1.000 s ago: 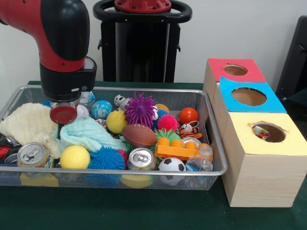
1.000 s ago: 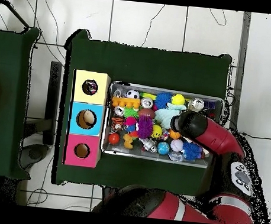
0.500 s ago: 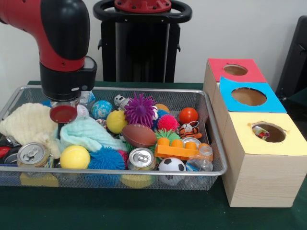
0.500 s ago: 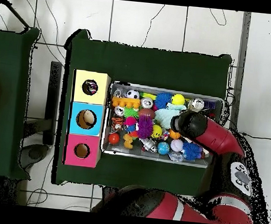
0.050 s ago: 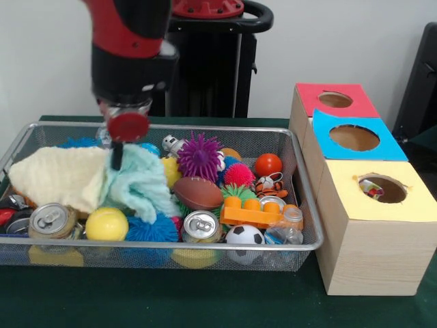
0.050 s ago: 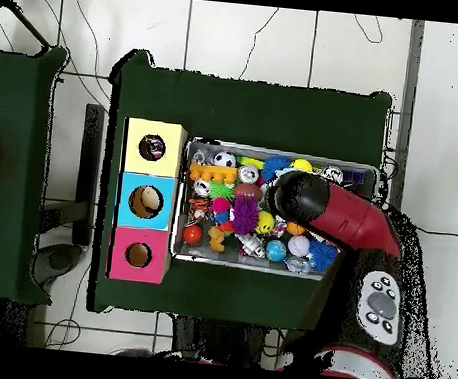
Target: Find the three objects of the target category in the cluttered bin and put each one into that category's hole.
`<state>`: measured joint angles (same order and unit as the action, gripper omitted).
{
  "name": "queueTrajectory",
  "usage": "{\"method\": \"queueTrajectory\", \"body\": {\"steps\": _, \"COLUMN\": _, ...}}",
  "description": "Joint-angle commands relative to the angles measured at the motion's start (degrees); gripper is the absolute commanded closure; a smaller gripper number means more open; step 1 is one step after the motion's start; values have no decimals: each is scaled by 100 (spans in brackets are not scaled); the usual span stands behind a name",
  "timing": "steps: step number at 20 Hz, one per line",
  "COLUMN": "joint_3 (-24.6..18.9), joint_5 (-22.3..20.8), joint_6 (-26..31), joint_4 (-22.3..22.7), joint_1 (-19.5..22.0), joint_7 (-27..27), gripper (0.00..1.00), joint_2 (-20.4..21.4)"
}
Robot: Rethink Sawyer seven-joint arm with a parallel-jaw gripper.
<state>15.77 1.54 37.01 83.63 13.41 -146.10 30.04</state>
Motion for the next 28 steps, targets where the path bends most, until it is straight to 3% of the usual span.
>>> {"method": "queueTrajectory", "body": {"steps": 1, "joint_3": 121, "joint_5": 293, "joint_6": 1857, "joint_4": -133, "joint_1": -573, "joint_7": -981, "gripper": 100, "joint_2": 782}}
{"method": "queueTrajectory", "body": {"steps": 6, "joint_3": 257, "joint_5": 450, "joint_6": 2367, "joint_4": -391, "joint_1": -884, "joint_7": -1337, "gripper": 100, "joint_2": 803}}
{"method": "queueTrajectory", "body": {"steps": 16, "joint_3": 304, "joint_5": 908, "joint_6": 2246, "joint_4": -424, "joint_1": -1137, "joint_7": -1588, "gripper": 100, "joint_2": 497}}
{"method": "queueTrajectory", "body": {"steps": 24, "joint_3": 450, "joint_5": 1097, "joint_6": 2067, "joint_4": -70, "joint_1": -1248, "joint_7": -1509, "gripper": 100, "joint_2": 600}}
{"method": "queueTrajectory", "body": {"steps": 28, "joint_3": 424, "joint_5": 1255, "joint_6": 1750, "joint_4": 311, "joint_1": -1315, "joint_7": -1508, "gripper": 100, "joint_2": 640}}
